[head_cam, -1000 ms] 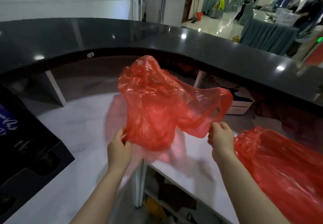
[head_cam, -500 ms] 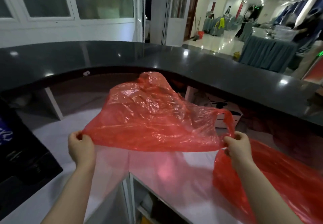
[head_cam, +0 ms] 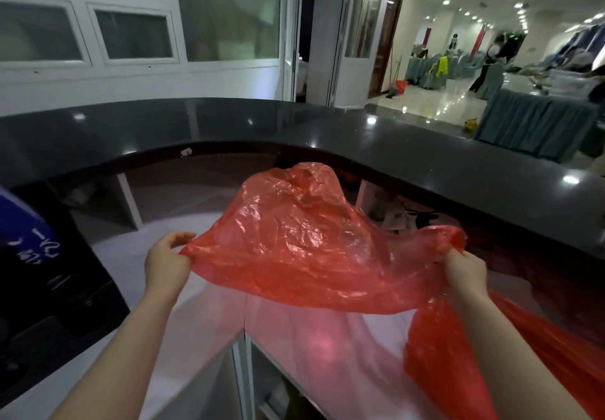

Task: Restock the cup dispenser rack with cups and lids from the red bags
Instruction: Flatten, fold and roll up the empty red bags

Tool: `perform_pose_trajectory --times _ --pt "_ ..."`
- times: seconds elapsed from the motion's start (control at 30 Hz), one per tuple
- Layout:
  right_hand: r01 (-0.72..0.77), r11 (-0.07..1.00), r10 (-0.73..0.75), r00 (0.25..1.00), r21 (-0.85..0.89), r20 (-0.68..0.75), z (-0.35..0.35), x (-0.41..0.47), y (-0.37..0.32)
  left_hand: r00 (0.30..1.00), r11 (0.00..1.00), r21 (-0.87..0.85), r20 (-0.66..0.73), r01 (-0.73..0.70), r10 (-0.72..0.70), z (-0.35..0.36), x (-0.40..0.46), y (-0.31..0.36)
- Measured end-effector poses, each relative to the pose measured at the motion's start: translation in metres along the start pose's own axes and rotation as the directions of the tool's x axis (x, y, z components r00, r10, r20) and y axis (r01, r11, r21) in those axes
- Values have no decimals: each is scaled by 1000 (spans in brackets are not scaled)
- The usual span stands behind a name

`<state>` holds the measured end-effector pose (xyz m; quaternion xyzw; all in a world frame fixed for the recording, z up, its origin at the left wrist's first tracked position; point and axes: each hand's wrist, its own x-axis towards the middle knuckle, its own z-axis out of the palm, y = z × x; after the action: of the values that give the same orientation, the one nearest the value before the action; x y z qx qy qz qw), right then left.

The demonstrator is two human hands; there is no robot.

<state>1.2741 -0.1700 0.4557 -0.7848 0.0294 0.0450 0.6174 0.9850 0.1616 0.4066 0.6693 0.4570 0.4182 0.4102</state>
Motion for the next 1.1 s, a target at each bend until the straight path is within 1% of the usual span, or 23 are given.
perform_pose_trajectory --times 0.07,0.13,0.23,0.33,0.4,0.47,0.53,0.6,0.63,0.67,0.7,0.73,0.77,0.8,0.83,0.87,0.9,1.0,1.03,1.1 --pt "-35 998 33 999 55 32 -5 0 -5 999 999 40 -38 8 -6 -1 7 -1" --pt "-94 985 85 994 147 67 -13 4 -7 997 998 63 -71 30 -26 -3 13 -4" --pt "-216 923 196 976 318 93 -30 10 -10 995 994 104 -95 37 -27 -9 18 -7" --pt "-310 864 262 950 396 173 -39 12 -11 993 987 150 -114 50 -33 -15 21 -5" --pt "-319 790 265 948 524 178 -38 10 -12 993 991 110 -104 69 -57 -15 21 -1" --pt "-288 714 238 957 638 166 -35 4 -15 993 993 64 -70 98 -94 -12 20 5" --pt "-281 693 234 959 664 162 -32 -1 -12 992 993 1 -42 120 -120 -10 17 10" --pt "-330 701 253 944 632 212 -28 -5 -5 995 995 -42 -2 95 -95 -10 12 9" --pt "-352 721 260 936 597 238 -26 -8 0 997 996 -41 28 74 -73 -11 8 7" --pt "-352 765 248 934 540 257 -24 -13 4 997 998 -35 58 60 -57 -12 3 4" --pt "-322 824 221 940 466 259 -22 -18 7 995 998 -31 88 52 -49 -14 -2 1" --pt "-257 888 172 955 382 244 -21 -23 10 993 999 -24 113 47 -44 -16 -7 -2" --pt "-151 948 96 975 281 201 -19 -28 14 990 999 -15 133 40 -37 -18 -12 -6" --pt "-24 985 0 990 173 142 -18 -33 17 989 1000 -3 148 28 -27 -20 -16 -9" --pt "92 992 -99 992 83 82 -17 -40 19 987 1000 4 159 14 -15 -21 -20 -13" --pt "190 981 -191 981 28 41 -14 -45 20 985 1000 6 170 4 -5 -23 -24 -15" --pt "273 962 -273 962 9 22 -10 -52 20 983 1000 -5 181 -5 5 -24 -29 -17" --pt "470 880 -472 881 -70 -16 1 -64 21 970 998 7 236 -59 56 -28 -41 -20" --pt "523 844 -530 847 -117 -43 2 -67 23 960 995 37 268 -90 77 -28 -44 -23" --pt "627 758 -646 761 -178 -69 5 -73 29 940 971 162 322 -176 116 -29 -49 -29"
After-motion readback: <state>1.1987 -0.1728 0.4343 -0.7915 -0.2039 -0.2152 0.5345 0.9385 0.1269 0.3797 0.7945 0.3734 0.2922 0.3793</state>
